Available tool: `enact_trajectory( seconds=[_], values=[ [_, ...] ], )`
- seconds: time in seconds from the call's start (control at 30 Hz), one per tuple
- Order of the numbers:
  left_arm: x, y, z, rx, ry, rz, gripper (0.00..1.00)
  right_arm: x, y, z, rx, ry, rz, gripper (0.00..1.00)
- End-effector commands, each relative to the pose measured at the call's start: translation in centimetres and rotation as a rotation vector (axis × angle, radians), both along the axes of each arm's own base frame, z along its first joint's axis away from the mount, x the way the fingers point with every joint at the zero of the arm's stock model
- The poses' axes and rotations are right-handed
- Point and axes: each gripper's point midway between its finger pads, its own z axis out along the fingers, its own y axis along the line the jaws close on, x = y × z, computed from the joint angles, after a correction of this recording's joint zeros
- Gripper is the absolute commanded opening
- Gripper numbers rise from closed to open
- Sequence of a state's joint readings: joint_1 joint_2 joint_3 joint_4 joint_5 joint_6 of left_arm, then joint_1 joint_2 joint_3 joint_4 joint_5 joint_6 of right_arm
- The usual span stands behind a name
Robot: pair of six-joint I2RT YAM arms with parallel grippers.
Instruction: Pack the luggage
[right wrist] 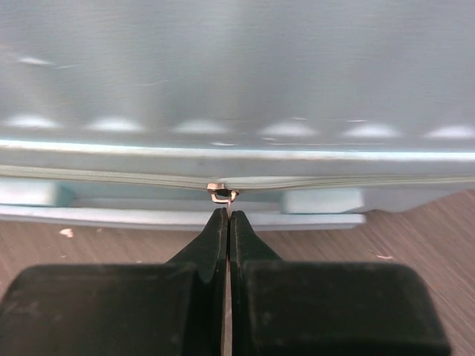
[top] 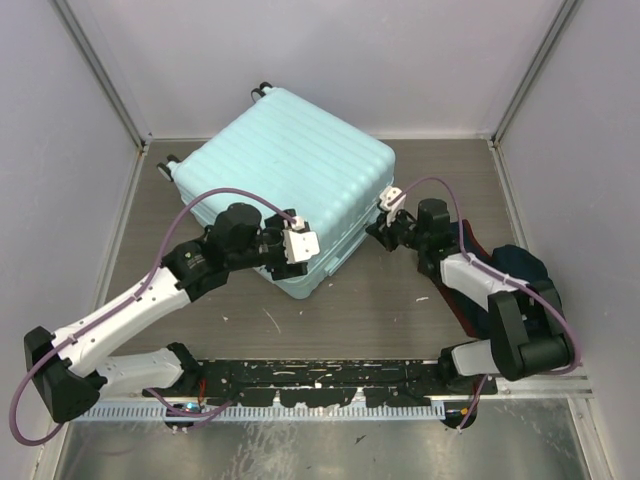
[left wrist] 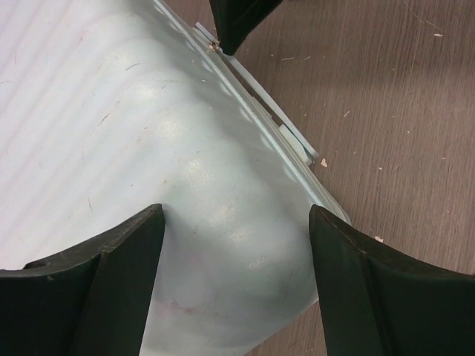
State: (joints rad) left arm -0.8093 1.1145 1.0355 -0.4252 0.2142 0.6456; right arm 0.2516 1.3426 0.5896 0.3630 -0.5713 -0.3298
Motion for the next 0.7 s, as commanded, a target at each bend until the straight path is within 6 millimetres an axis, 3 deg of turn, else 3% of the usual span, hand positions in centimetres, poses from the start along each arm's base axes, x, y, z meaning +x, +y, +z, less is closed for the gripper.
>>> enact_trajectory(
  seconds=[0.0,0.1,0.2,0.37,0.47,0.6,0.67],
  values=[
    [1.7,7.2,-7.4,0.322,0.085,0.193,0.73,5.4,-4.3,3.8,-0.032,-0.124,-0.154,0.01],
    [2.0,7.4,-7.2,0.313,0.093,0.206,0.72,6.9,-6.0,3.5,-0.049,-0.116,-0.190,0.01],
    [1.7,6.6,-5.0,0.192,0.136,0.201,0.70,7.0,-6.5,2.5,-0.074,-0.081,-0.160,0.01],
    [-0.2,2.3,0.5,-0.015,0.119,0.096,0.73,4.5,-3.5,1.6,-0.013,-0.001,-0.030,0.01],
    [-1.3,-0.5,3.1,-0.069,0.093,0.061,0.75,4.4,-3.2,1.5,0.020,0.022,-0.043,0.01],
    [-2.1,-5.0,4.1,-0.051,0.044,0.019,0.78,5.1,-3.0,2.1,0.029,0.015,-0.043,0.01],
    [-1.7,-7.2,3.3,-0.022,0.059,0.035,0.77,5.5,-3.0,2.5,0.030,0.010,-0.042,0.00]
  ],
)
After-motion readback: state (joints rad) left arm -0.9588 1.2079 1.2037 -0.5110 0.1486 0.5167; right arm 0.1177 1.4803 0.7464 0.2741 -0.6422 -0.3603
